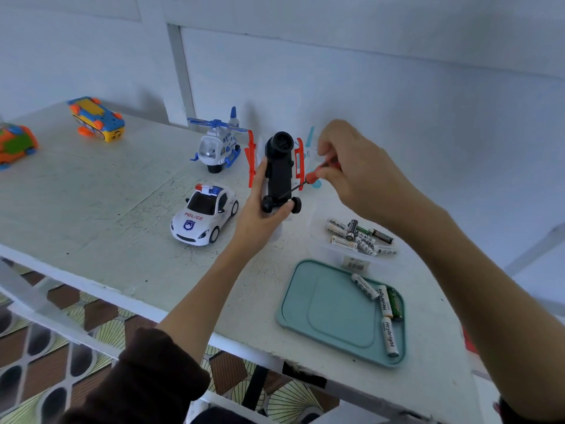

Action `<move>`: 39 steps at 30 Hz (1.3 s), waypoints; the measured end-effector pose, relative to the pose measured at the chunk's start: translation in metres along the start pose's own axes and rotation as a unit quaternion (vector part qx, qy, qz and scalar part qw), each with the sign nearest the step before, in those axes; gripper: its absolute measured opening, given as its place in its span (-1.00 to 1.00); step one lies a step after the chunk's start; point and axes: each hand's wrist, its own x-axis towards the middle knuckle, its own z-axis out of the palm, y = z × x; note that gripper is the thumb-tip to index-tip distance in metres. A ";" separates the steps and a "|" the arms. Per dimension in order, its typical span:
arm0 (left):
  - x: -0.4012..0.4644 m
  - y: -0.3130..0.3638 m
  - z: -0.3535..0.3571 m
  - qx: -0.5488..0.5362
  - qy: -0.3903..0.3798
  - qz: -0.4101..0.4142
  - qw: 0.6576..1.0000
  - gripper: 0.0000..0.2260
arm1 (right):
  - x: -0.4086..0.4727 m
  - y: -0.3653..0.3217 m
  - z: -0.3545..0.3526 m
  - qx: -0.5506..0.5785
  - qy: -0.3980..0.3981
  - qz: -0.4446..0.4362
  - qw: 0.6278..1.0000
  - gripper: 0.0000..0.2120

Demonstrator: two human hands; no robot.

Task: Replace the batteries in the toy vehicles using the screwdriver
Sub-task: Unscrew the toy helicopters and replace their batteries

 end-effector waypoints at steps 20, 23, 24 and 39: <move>-0.002 0.003 -0.001 -0.002 -0.006 0.002 1.000 -0.32 | 0.018 -0.008 -0.007 -0.018 -0.061 -0.087 0.994 -0.90; -0.003 0.002 0.002 -0.002 -0.012 0.007 1.000 -0.30 | 0.023 -0.015 -0.003 -0.186 -0.046 -0.021 0.981 -0.84; -0.004 0.002 0.003 -0.001 -0.015 0.009 1.000 -0.29 | 0.023 -0.017 -0.004 -0.252 -0.049 0.008 0.966 -0.79; -0.004 0.002 -0.002 -0.013 0.011 0.007 1.000 -0.33 | 0.010 0.002 -0.007 -0.107 -0.070 0.003 0.992 -0.72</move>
